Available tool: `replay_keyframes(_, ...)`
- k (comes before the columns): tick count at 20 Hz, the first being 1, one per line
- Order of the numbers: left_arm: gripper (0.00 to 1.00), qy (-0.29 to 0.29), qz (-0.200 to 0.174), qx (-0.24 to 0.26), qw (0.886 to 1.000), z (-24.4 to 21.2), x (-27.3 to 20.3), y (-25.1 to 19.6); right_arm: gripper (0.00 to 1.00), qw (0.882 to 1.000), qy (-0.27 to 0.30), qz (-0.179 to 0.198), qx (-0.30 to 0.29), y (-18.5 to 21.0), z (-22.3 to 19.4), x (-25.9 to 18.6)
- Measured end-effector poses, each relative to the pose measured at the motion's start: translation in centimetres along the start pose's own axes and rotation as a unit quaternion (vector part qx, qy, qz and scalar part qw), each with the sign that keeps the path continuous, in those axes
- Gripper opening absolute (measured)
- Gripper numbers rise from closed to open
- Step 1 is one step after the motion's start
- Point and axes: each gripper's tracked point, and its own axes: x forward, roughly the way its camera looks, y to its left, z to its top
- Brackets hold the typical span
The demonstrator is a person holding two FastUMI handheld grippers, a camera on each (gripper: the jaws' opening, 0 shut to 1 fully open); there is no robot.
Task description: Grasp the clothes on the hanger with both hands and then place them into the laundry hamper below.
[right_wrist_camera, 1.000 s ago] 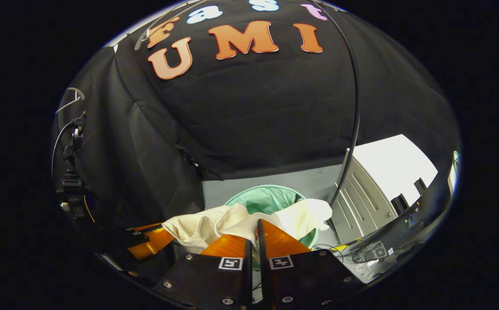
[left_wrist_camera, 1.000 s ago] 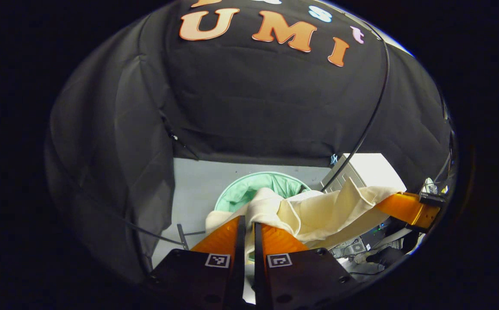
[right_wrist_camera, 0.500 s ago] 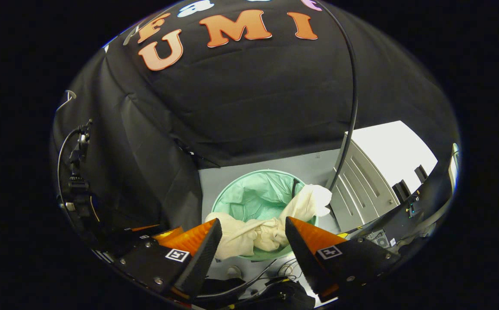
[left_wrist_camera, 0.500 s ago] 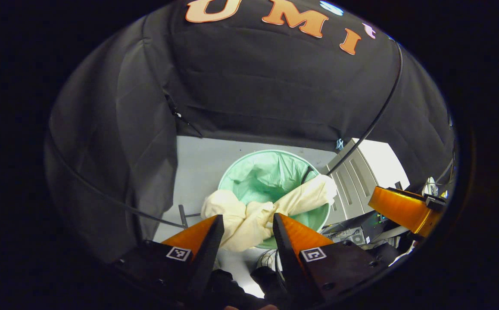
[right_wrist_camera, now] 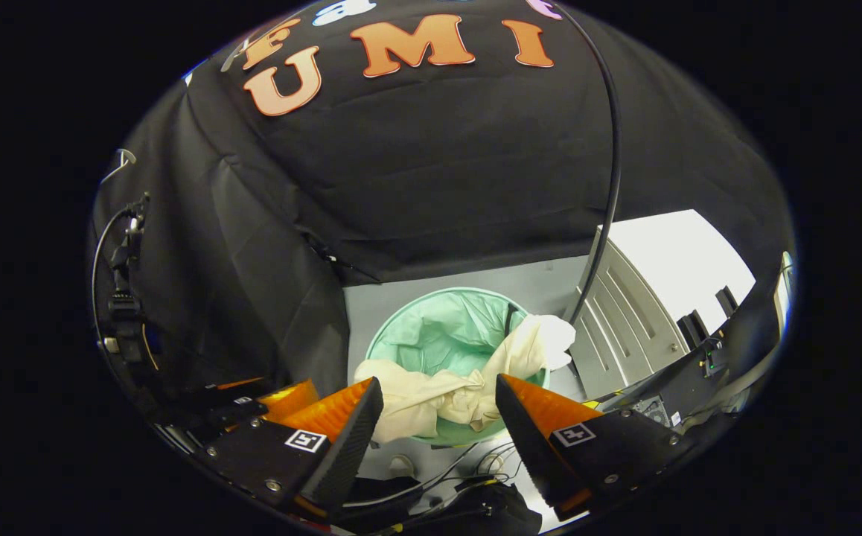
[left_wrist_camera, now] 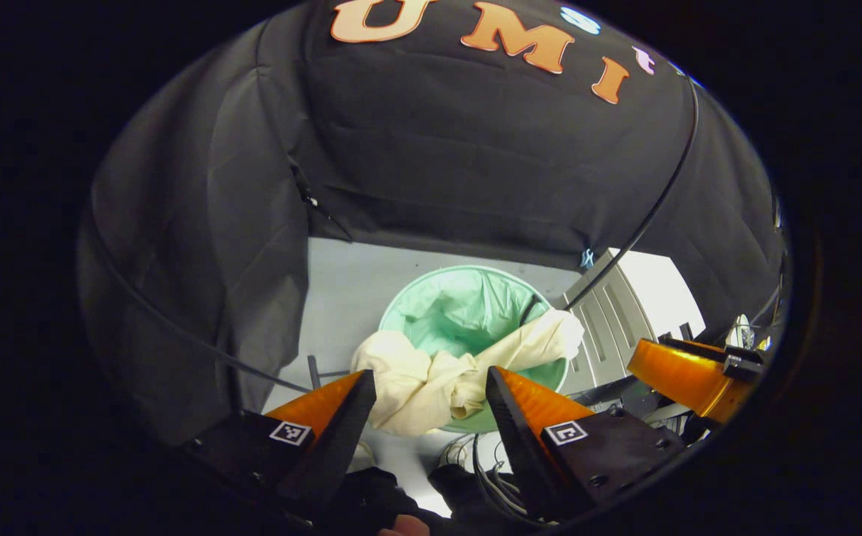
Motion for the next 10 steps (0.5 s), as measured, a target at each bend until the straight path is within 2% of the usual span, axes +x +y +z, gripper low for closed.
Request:
replay_keyframes(3,0.98,-0.055,-0.004,0.015,0.998,3.0,-1.6,-0.2,0.95,1.0,-0.024,-0.005,-0.012,-0.2,1.6,-1.0)
replay_keyframes(6,0.98,-0.112,0.007,0.052,0.992,6.1,-3.5,-0.3,0.94,0.997,-0.064,-0.012,-0.038,-0.1,4.5,-2.3)
replay_keyframes(9,1.0,-0.16,-0.014,0.044,0.986,9.7,-6.1,-1.8,0.94,0.992,-0.108,-0.014,-0.064,0.4,7.4,-4.4)
replay_keyframes(10,0.98,-0.179,-0.016,0.043,0.983,10.6,-7.0,-2.0,0.95,0.99,-0.122,-0.015,-0.068,0.6,8.4,-4.9)
